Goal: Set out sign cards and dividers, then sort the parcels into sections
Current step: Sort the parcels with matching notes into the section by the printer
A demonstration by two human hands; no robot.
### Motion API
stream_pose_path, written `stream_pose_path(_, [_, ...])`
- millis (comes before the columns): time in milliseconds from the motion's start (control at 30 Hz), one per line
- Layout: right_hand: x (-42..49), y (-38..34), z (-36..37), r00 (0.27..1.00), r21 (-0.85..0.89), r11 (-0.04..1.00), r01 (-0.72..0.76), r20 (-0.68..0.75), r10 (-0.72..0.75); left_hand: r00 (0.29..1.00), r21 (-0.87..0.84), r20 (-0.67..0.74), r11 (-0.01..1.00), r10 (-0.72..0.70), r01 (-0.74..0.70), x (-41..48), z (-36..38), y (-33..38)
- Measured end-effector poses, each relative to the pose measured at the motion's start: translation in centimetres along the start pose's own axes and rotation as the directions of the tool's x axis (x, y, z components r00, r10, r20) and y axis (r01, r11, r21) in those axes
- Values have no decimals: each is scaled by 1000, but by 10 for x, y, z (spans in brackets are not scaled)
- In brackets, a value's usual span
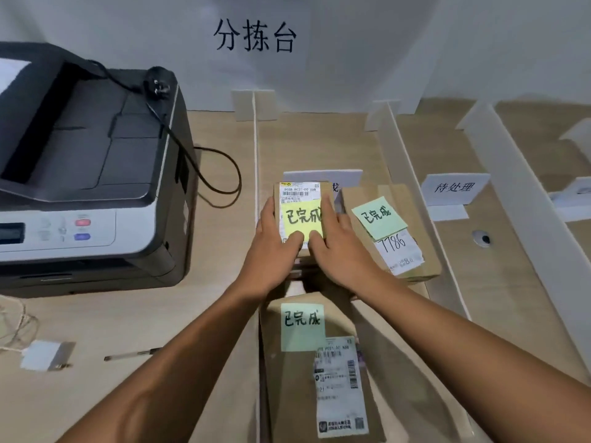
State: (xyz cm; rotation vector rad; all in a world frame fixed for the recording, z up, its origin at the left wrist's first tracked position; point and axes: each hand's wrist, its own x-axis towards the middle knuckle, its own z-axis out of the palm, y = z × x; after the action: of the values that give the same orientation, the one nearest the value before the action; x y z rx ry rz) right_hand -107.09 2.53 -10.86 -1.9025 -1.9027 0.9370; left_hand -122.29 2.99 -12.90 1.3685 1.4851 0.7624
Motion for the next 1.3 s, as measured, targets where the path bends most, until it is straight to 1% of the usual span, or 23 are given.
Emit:
stream_pose_path(100, [9, 9, 14, 994, -78, 992, -101, 26, 103, 997, 8, 53, 998, -58, 58, 7, 15, -14])
stream_pose_path(200, [7, 11, 15, 992, -63, 991, -119, 21, 121, 994, 15, 66, 996, -84, 83, 10, 18, -15])
stream_pose_path(267, [-1, 2, 7, 995, -43, 995, -95, 15, 96, 996, 62, 55, 995, -76, 72, 6, 14, -7])
stream_pose_path(333, [-19, -12, -10, 999, -10, 1000, 1, -50, -2, 998, 158, -24, 986, -52, 55, -5, 8, 9])
stream_pose_path(367, [-31, -19, -23, 991, -4, 997, 79, -107, -79, 996, 212, -86, 977, -1, 20, -11, 3, 21])
stream_pose_path(400, [-45, -24, -40, 972, -15, 987, 161, -172, -161, 985, 272, -147, 961, 90, -47, -18, 0, 36])
stream_pose_path(433, [-60, -25, -60, 940, -39, 971, 236, -243, -239, 961, 340, -187, 931, 202, -130, -24, -2, 53])
stream_pose_path(467, [-78, -22, -83, 902, -69, 954, 292, -311, -299, 930, 406, -194, 888, 312, -213, -31, -1, 74])
stream_pose_path(500, [-97, -12, -106, 868, -97, 944, 317, -371, -329, 901, 460, -162, 839, 402, -292, -39, 6, 96])
stream_pose_path(567, [-141, 25, -153, 835, -127, 952, 277, -459, -305, 855, 536, -9, 724, 519, -434, -55, 38, 145])
stream_pose_path(633, [-192, 81, -199, 834, -149, 977, 150, -512, -206, 803, 585, 165, 598, 573, -547, -74, 95, 189])
stream_pose_path(700, [-252, 150, -241, 827, -176, 984, -4, -554, -96, 740, 601, 314, 479, 595, -640, -101, 175, 226])
stream_pose_path(733, [-286, 188, -261, 818, -194, 978, -81, -574, -46, 712, 589, 375, 441, 593, -677, -119, 222, 240])
stream_pose_path(767, [-322, 226, -281, 806, -209, 965, -158, -592, 4, 692, 555, 429, 435, 581, -709, -138, 272, 254])
stream_pose_path(833, [-399, 300, -320, 768, -195, 933, -302, -630, 116, 644, 457, 530, 454, 551, -765, -181, 375, 275])
stream_pose_path(933, [-517, 396, -364, 694, -177, 862, -475, -678, 244, 532, 340, 662, 421, 528, -841, -247, 518, 303])
stream_pose_path(1033, [-622, 472, -392, 576, -96, 781, -617, -731, 366, 412, 221, 745, 389, 524, -894, -312, 640, 326])
stream_pose_path(1067, [-654, 499, -401, 530, -57, 749, -660, -741, 411, 361, 169, 770, 377, 526, -911, -333, 681, 334])
stream_pose_path(1100, [-680, 523, -409, 494, -20, 722, -692, -742, 453, 313, 125, 790, 362, 527, -924, -350, 718, 340])
stream_pose_path(1167, [-717, 569, -423, 452, 18, 684, -729, -738, 501, 242, 63, 815, 336, 526, -940, -374, 785, 353])
stream_pose_path(1233, [-741, 611, -438, 425, 39, 672, -740, -747, 511, 201, 33, 839, 321, 505, -946, -388, 848, 365])
stream_pose_path(1300, [-757, 654, -459, 413, 59, 672, -739, -748, 519, 177, 18, 865, 324, 470, -946, -398, 908, 379])
